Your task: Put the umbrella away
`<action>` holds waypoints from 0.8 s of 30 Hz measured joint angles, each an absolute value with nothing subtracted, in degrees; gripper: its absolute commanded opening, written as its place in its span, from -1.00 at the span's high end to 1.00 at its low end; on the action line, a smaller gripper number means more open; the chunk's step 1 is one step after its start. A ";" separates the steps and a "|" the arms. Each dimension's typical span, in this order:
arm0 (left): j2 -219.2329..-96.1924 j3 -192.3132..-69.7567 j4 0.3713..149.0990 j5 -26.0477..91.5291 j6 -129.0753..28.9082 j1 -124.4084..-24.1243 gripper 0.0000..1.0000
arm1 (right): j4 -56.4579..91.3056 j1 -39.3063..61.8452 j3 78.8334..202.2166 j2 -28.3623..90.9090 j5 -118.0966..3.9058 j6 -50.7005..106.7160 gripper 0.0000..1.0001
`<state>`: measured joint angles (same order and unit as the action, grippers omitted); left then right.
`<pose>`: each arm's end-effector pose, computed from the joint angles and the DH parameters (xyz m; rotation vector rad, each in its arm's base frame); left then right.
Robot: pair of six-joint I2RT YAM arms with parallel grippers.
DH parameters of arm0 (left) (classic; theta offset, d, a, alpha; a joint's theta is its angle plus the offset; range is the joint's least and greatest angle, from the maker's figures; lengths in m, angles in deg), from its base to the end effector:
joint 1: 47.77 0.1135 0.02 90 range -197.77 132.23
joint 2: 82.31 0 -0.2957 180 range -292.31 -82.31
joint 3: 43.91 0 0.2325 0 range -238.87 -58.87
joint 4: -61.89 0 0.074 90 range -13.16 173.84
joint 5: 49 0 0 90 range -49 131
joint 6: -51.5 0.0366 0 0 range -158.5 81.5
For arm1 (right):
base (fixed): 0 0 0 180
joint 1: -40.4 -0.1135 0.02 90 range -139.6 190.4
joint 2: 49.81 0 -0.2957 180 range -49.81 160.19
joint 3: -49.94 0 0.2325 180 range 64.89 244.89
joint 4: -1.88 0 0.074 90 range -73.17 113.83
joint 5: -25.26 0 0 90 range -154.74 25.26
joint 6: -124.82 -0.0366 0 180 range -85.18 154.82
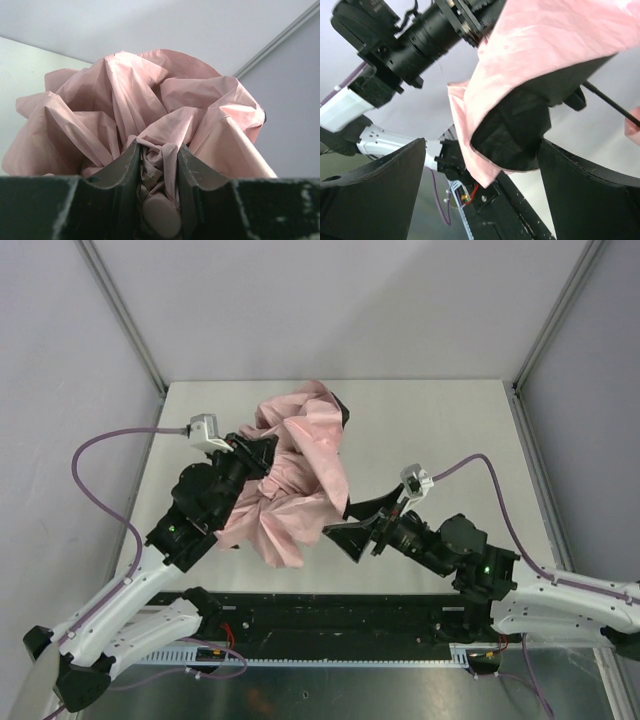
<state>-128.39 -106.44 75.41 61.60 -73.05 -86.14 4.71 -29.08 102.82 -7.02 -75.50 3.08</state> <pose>0.1225 -0.0805 0.3979 -0.2433 1.5505 -0.7388 0.0558 0.1296 0.3690 -0.3503 1.5460 1.2890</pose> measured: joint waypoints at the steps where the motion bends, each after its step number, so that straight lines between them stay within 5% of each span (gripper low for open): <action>1: -128.39 -106.44 75.58 62.10 -72.66 -86.14 1.00 | 4.75 -30.78 104.31 -5.91 -77.80 3.84 -0.89; 5: -128.37 -106.39 75.84 63.98 -71.41 -86.11 1.00 | 4.71 -33.95 107.68 -2.74 -85.49 6.20 -0.63; 10: -127.36 -104.95 75.98 64.88 -71.63 -86.09 1.00 | 6.41 -34.43 111.59 3.67 -93.47 8.52 0.67; 12: -127.06 -104.56 76.33 65.03 -71.78 -86.09 1.00 | 7.62 -34.50 112.59 5.11 -95.54 8.93 0.92; 17: -126.95 -104.56 76.57 66.43 -73.03 -86.09 1.00 | 8.60 -33.88 112.83 4.61 -90.78 9.00 1.00; 24: -126.86 -104.56 76.43 64.86 -77.77 -85.28 1.00 | -6.11 -25.86 112.79 7.32 -52.70 -1.89 1.00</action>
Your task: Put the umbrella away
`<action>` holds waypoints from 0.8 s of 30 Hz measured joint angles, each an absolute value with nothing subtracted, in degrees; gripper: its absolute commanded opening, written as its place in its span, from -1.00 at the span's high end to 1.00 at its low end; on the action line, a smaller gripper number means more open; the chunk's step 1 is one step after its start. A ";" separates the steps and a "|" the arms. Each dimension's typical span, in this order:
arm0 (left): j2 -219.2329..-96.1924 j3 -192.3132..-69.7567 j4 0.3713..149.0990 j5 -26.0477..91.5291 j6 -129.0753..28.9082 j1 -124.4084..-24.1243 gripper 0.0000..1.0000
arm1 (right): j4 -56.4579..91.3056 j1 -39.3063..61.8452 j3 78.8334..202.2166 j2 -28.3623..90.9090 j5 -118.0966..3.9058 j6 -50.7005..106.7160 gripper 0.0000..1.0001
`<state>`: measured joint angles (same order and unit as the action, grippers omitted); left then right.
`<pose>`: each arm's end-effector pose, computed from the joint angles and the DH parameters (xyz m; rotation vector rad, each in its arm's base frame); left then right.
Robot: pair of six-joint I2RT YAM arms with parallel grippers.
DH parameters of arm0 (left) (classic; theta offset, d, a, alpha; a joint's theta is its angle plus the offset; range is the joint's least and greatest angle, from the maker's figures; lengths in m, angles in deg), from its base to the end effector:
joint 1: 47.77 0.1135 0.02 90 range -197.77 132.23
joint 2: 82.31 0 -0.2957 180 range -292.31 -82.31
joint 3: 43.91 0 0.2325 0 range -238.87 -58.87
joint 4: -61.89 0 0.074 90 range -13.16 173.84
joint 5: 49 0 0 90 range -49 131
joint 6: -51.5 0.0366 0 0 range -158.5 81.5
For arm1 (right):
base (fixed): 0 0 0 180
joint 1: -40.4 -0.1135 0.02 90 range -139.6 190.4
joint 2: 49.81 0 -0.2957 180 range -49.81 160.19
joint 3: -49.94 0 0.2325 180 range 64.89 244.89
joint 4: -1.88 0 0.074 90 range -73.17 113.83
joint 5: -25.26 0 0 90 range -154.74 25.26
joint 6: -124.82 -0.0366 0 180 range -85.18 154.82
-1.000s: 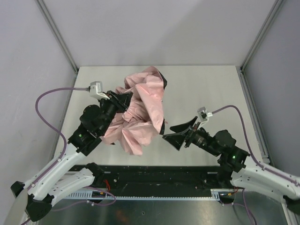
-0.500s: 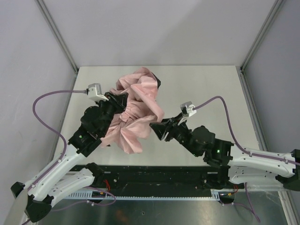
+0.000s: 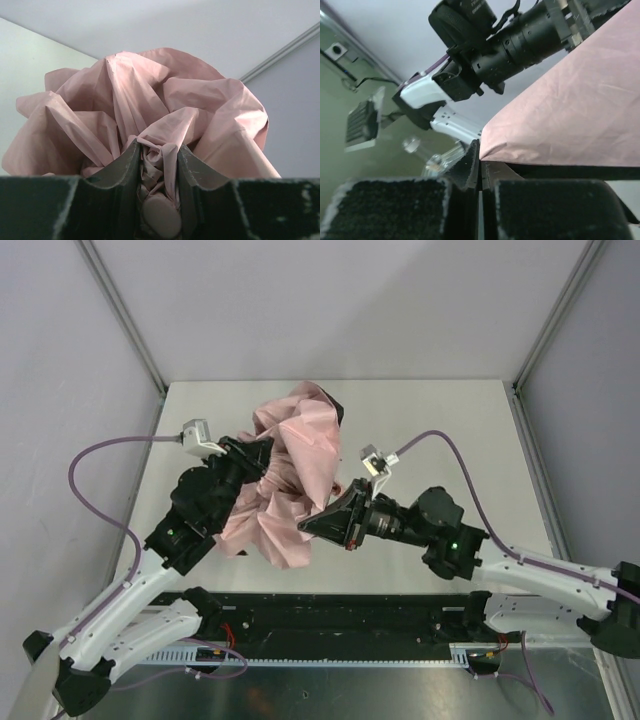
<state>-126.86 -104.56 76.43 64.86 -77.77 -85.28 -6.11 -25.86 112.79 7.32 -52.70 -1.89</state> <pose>0.1201 -0.0736 0.3883 -0.3619 1.5516 -0.7357 0.0725 0.1839 0.4111 -0.5881 1.4253 1.6228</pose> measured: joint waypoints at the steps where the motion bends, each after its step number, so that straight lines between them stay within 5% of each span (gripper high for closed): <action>1: -126.77 -104.56 76.37 64.29 -78.62 -85.20 1.00 | -7.49 -24.97 112.79 8.21 -49.84 -3.31 1.00; 17: -126.23 -104.51 74.45 50.80 -90.69 -84.93 1.00 | -5.98 -23.87 112.77 22.53 -46.06 -1.97 0.93; 24: -125.81 -102.96 73.07 48.42 -89.59 -84.85 1.00 | -1.41 -25.91 112.79 22.68 -47.44 2.66 0.27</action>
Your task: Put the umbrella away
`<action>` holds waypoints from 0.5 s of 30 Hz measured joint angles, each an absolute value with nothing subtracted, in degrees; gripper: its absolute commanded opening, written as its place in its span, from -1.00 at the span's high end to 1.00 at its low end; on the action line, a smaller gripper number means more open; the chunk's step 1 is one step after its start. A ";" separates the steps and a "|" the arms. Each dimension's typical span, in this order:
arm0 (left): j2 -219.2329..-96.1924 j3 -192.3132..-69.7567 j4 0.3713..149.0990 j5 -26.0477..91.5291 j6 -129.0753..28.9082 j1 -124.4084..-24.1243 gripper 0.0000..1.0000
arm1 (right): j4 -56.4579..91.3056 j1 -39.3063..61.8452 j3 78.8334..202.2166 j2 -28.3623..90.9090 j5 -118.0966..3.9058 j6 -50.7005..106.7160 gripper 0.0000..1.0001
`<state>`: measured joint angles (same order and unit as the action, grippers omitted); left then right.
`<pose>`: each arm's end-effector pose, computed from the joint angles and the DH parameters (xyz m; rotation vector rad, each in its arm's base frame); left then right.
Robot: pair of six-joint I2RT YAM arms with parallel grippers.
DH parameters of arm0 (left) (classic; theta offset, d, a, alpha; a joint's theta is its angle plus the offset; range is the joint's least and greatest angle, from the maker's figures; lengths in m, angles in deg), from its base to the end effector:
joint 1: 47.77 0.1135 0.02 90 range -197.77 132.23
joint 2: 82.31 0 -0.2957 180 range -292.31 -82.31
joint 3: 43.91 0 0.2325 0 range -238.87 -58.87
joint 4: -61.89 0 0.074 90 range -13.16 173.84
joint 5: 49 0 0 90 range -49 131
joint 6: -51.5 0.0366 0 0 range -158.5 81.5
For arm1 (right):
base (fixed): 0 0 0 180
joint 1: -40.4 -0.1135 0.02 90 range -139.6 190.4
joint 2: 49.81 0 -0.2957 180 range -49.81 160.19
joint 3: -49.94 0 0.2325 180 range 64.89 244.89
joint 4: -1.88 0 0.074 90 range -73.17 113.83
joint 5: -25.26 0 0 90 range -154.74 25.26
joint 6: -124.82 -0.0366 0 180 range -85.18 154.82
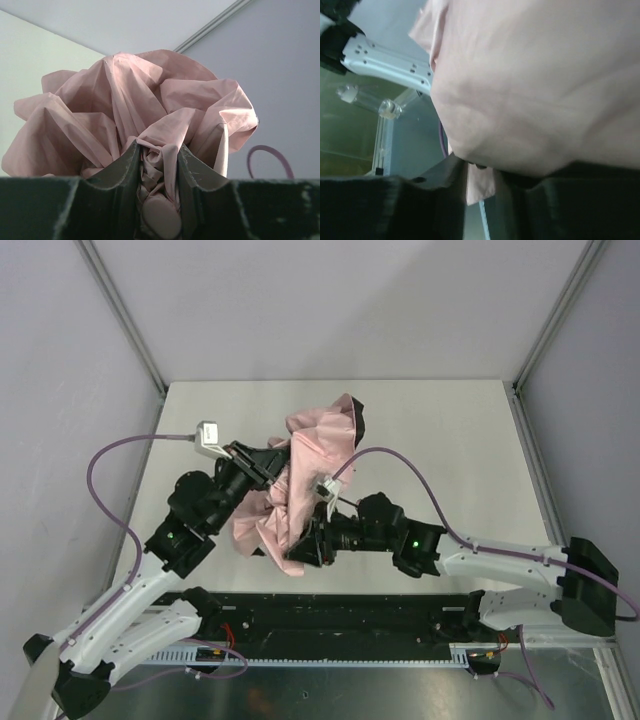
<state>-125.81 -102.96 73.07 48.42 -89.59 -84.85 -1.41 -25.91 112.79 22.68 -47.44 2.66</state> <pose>0.1141 -0.0803 0.3878 -0.3065 1.5754 -1.1277 0.0979 0.2503 0.3445 -0.8104 1.7516 1.4861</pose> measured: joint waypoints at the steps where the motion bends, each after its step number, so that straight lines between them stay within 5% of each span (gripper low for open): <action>1: -125.55 -102.68 73.05 48.20 -88.55 -84.85 1.00 | 0.82 -26.56 112.79 21.74 -47.96 3.60 0.14; 6: -123.34 -101.61 71.74 48.09 -83.87 -84.83 1.00 | 10.11 -27.87 111.54 11.08 -50.61 5.44 -0.47; 15: -120.30 -99.79 69.16 48.29 -81.79 -84.74 1.00 | 2.37 -17.86 101.42 -3.72 -52.27 -9.69 -0.69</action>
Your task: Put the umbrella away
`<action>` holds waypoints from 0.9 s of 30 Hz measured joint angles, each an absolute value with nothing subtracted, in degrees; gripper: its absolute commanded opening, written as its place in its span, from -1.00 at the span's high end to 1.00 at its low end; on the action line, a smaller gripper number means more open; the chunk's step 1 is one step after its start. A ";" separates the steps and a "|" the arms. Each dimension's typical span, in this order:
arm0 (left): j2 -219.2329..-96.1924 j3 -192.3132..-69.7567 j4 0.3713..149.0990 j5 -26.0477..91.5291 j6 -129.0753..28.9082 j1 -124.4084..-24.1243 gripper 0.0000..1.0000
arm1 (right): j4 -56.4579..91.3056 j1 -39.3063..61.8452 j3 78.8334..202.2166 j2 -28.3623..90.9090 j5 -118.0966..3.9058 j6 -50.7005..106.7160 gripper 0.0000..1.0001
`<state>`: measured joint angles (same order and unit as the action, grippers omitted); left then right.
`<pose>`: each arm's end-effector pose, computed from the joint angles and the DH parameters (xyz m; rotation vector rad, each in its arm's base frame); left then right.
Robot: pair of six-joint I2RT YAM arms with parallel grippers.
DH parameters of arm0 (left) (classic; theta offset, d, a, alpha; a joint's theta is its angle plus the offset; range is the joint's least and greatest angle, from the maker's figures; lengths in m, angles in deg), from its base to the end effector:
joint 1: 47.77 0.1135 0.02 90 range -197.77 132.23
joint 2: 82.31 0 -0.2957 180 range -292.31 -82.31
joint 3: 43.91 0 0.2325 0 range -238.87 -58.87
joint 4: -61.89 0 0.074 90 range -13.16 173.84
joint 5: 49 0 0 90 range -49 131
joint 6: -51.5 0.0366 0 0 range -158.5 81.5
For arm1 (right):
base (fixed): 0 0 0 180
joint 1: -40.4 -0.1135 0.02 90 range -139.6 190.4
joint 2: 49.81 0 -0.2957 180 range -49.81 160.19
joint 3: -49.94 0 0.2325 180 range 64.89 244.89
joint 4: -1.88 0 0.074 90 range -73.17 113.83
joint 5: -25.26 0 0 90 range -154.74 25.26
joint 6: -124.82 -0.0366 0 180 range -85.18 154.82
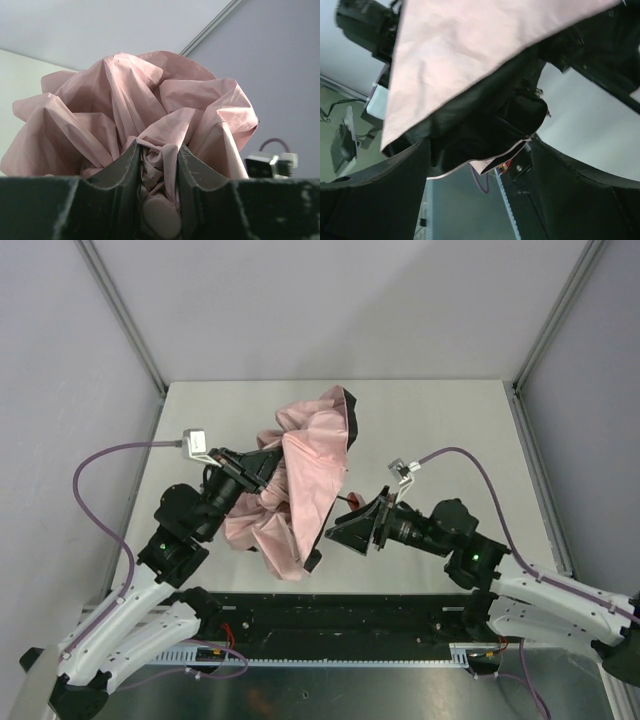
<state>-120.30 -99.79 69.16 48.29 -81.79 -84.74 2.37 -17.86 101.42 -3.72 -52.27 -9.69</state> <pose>0.0960 -0.0664 0.3873 -0.1936 1.4610 -1.0696 0.0752 0.1366 0.3577 -0.4046 1.6644 1.5638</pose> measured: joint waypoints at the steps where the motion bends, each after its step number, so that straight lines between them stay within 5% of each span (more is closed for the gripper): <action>1: -120.37 -99.79 68.96 48.33 -81.77 -84.74 1.00 | 1.28 -17.51 100.70 -3.33 -52.20 -11.11 -0.69; 12: -121.53 -99.75 68.33 53.76 -79.17 -84.72 1.00 | -2.37 -29.60 98.45 -6.17 -64.55 -13.89 -0.65; 20: -124.59 -99.75 68.22 58.76 -73.31 -84.69 1.00 | -2.85 -33.40 99.57 -3.81 -74.19 -10.13 -0.04; 27: -124.63 -99.75 68.17 59.55 -71.89 -84.69 1.00 | -3.03 -32.18 102.43 1.81 -76.05 -9.54 -0.03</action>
<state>-124.63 -99.75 68.17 59.55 -71.89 -84.69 -3.03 -32.18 102.43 1.81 -76.05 -9.54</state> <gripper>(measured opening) 0.322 0.503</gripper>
